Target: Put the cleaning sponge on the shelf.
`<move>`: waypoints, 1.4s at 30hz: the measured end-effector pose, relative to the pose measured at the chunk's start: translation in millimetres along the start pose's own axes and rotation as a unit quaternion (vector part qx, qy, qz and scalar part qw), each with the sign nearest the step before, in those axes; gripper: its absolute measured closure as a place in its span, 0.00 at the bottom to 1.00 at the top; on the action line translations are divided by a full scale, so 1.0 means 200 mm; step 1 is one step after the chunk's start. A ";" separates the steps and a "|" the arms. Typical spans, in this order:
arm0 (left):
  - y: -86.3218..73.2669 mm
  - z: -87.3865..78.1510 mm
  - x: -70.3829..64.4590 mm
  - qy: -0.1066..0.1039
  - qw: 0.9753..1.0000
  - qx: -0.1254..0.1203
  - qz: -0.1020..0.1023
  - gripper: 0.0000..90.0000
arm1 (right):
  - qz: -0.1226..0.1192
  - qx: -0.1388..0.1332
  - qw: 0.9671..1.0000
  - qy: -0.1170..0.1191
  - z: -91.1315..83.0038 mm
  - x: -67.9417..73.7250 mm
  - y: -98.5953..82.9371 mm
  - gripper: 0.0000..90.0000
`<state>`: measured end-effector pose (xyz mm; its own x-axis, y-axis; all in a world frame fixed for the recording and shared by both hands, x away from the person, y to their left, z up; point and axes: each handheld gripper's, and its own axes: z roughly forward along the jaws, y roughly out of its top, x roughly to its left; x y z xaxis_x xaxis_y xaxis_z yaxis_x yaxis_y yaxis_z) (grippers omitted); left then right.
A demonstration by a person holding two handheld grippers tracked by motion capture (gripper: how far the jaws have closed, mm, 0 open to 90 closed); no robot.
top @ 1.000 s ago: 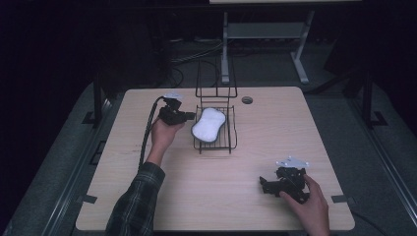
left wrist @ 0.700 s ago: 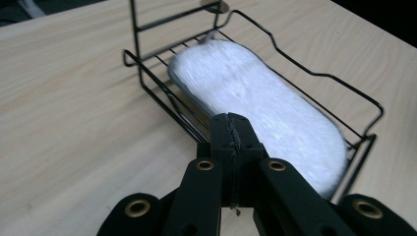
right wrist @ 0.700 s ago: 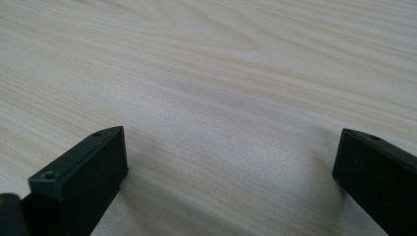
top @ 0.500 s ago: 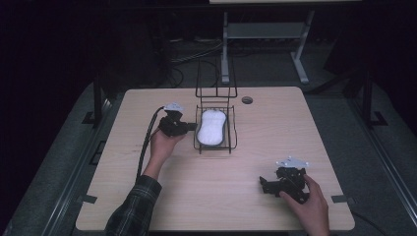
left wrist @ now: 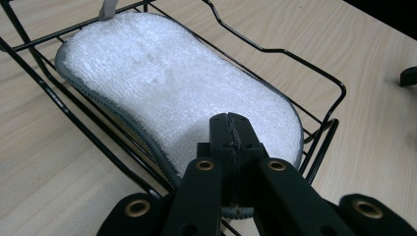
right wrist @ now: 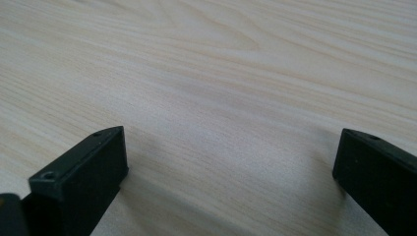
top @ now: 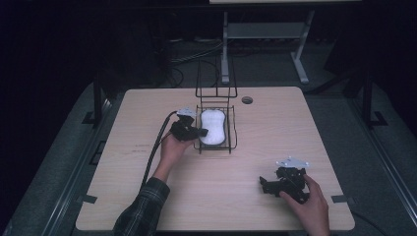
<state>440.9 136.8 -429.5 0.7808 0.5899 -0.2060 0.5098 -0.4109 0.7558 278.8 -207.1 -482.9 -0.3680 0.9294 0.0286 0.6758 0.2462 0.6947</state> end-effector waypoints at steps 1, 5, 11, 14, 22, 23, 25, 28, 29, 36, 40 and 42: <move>0.00 0.00 0.00 -0.001 1.000 0.001 0.000 1.00 | 0.000 0.000 1.000 0.000 0.00 0.00 0.00 0.00; 0.00 -0.02 0.00 -0.002 1.000 0.000 0.002 0.99 | 0.000 0.000 1.000 0.000 0.00 0.00 0.00 0.00; 0.00 -0.08 -0.01 -0.004 1.000 -0.006 0.002 0.99 | 0.000 0.000 1.000 0.000 0.00 0.00 0.00 0.00; -0.02 -0.12 -0.02 -0.003 1.000 -0.010 -0.001 0.94 | 0.000 0.000 1.000 0.000 0.00 0.00 0.00 0.00; -0.07 -0.22 -0.05 0.015 1.000 -0.003 -0.006 0.65 | 0.000 0.000 1.000 0.000 0.00 0.00 0.00 0.00; -0.08 -0.24 -0.06 0.025 1.000 -0.001 -0.006 0.62 | 0.000 0.000 1.000 0.000 0.00 0.00 0.00 0.00; -0.10 -0.27 -0.07 0.036 0.999 -0.004 -0.001 0.53 | 0.000 0.000 1.000 0.000 0.00 0.00 0.00 0.00; -0.14 -0.31 -0.09 0.056 0.998 -0.007 0.007 0.44 | 0.000 0.000 1.000 0.000 0.00 0.00 0.00 0.00; -0.15 -0.33 -0.10 0.061 0.998 -0.009 0.007 0.41 | 0.000 0.000 1.000 0.000 0.00 0.00 0.00 0.00; -0.24 -0.42 -0.13 0.088 0.996 -0.001 0.016 0.24 | 0.000 0.000 1.000 0.001 0.00 0.00 0.00 0.00; -0.32 -0.48 -0.15 0.109 0.994 -0.003 0.017 0.17 | 0.000 0.000 1.000 0.000 0.00 0.00 0.00 0.00; -0.36 -0.51 -0.16 0.115 0.993 -0.005 0.020 0.16 | 0.000 0.000 1.000 0.000 0.00 0.00 0.00 0.00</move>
<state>342.1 218.9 -414.0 0.6961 0.7174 -0.0297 0.4765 -0.4306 0.7665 278.7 -207.1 -482.9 -0.3676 0.9295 0.0292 0.6762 0.2456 0.6945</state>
